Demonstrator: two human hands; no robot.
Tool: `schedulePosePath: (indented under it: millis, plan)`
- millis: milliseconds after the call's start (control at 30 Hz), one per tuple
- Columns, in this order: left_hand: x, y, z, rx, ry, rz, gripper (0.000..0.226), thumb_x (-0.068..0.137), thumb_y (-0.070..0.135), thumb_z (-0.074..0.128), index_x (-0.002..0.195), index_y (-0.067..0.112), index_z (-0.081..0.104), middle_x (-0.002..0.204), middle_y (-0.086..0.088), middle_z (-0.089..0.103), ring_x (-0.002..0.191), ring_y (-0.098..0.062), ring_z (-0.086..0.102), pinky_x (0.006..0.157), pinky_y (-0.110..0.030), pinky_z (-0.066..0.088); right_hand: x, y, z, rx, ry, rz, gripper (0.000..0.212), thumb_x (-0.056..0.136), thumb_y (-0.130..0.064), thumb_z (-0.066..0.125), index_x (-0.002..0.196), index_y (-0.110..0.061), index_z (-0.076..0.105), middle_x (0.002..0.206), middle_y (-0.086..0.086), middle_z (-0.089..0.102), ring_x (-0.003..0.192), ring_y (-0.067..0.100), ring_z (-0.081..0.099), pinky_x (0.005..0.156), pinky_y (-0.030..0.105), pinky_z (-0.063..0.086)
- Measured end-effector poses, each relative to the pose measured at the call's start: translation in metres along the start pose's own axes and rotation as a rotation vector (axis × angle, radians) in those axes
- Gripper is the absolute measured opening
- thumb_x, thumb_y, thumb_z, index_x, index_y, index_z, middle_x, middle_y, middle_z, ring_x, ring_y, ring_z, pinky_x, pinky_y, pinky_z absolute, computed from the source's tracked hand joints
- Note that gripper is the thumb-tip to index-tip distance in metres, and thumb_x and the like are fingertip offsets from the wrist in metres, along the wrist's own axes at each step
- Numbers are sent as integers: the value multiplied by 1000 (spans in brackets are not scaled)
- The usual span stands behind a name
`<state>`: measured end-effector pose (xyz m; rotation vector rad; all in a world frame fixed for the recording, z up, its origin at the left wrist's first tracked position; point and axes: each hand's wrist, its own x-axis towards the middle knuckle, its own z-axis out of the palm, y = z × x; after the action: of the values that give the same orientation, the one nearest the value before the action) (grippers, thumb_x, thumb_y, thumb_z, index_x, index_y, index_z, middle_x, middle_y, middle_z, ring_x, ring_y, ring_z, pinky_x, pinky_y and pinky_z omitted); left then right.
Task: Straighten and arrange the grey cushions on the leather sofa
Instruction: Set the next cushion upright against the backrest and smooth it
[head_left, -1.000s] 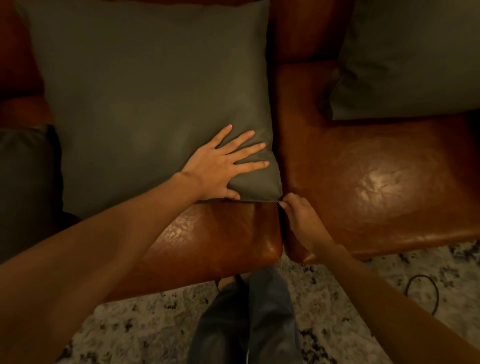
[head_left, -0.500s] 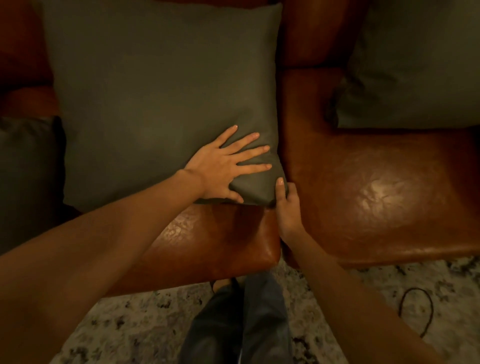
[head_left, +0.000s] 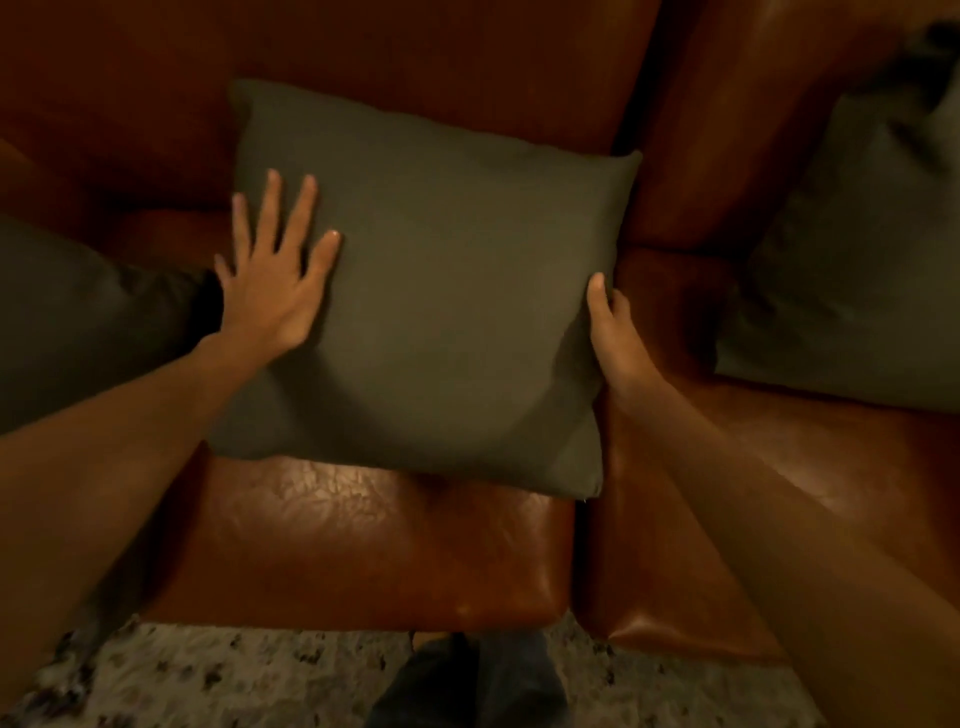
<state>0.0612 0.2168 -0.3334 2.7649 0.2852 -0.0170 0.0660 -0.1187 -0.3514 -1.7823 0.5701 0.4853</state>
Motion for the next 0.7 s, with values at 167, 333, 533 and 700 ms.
schedulePosePath:
  millis: [167,333,533,700]
  plan:
    - [26,-10,-8,-585,-135,-599,107,69,91,40,152,40,-4,161,-6,14,144,-34,23,118,-49,20,38,-37,4,218,-23,130,126,47,-100,49,151,-30,34,146,-4,49,130,23,49,114,49,33]
    - [30,-8,-23,-781,-60,-768,119,59,90,54,150,17,28,150,-7,39,132,-31,43,111,-46,35,39,-58,4,277,18,100,98,71,-81,59,146,-20,44,137,0,56,121,23,55,111,47,39]
    - [8,7,-36,-714,183,-664,98,69,86,50,141,20,40,141,-6,48,127,-29,47,109,-43,35,6,-76,-2,329,185,-89,67,91,-61,54,144,-22,45,136,-4,56,120,16,53,107,36,40]
    - [-2,17,-53,-865,355,-485,75,82,73,49,138,25,42,135,6,50,125,-16,47,108,-35,35,-6,-111,-15,380,278,-342,51,97,-55,47,139,-27,50,114,-22,57,109,1,55,92,19,43]
